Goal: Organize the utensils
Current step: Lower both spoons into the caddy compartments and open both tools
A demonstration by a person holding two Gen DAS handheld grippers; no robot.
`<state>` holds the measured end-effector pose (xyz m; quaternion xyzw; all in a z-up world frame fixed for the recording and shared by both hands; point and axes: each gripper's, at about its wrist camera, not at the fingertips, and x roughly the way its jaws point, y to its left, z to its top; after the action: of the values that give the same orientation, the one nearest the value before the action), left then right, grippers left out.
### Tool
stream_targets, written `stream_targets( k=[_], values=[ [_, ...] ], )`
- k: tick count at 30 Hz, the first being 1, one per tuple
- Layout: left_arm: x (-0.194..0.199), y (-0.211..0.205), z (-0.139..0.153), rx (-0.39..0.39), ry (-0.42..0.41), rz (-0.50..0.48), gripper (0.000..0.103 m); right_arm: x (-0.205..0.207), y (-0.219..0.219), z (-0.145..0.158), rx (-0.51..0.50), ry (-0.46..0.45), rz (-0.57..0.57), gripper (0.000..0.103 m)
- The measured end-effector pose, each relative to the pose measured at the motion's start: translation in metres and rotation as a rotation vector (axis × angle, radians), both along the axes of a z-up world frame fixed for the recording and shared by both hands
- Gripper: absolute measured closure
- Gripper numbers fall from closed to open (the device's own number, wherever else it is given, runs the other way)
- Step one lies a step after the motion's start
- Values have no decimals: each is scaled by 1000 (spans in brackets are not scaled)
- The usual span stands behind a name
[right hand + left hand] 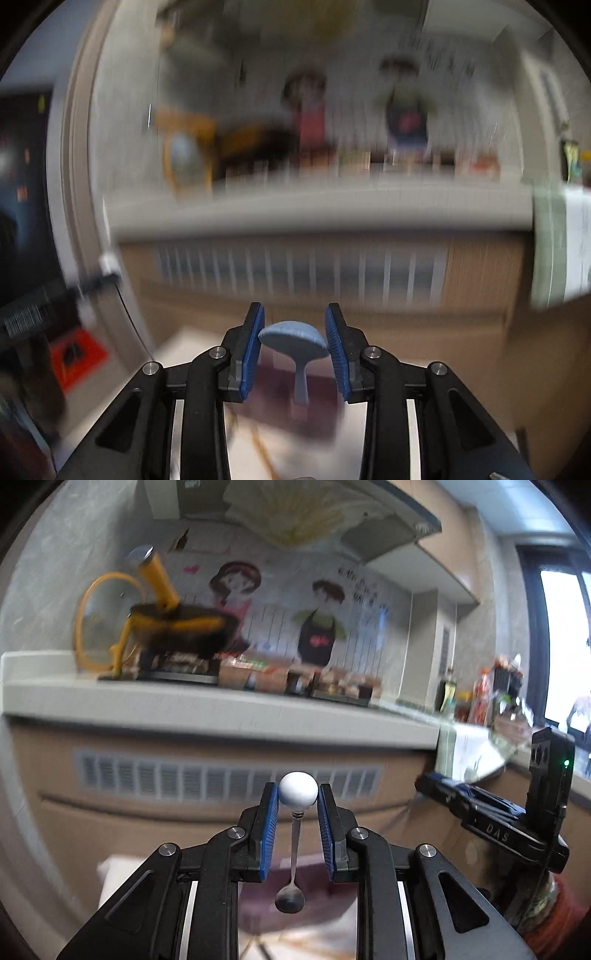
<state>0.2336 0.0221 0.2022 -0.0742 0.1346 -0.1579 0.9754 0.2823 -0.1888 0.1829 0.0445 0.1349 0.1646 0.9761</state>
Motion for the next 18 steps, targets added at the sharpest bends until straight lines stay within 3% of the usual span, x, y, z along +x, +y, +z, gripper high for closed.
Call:
stream_targets(
  k=[3, 8, 18],
  values=[
    [24, -1, 0, -19, -18, 4, 81, 22, 4, 19, 12, -40, -30, 72],
    [61, -3, -30, -55, 17, -18, 81, 42, 11, 1, -5, -42, -5, 72],
    [105, -10, -103, -72, 179, -19, 81, 75, 15, -70, -59, 186, 11, 72]
  ],
)
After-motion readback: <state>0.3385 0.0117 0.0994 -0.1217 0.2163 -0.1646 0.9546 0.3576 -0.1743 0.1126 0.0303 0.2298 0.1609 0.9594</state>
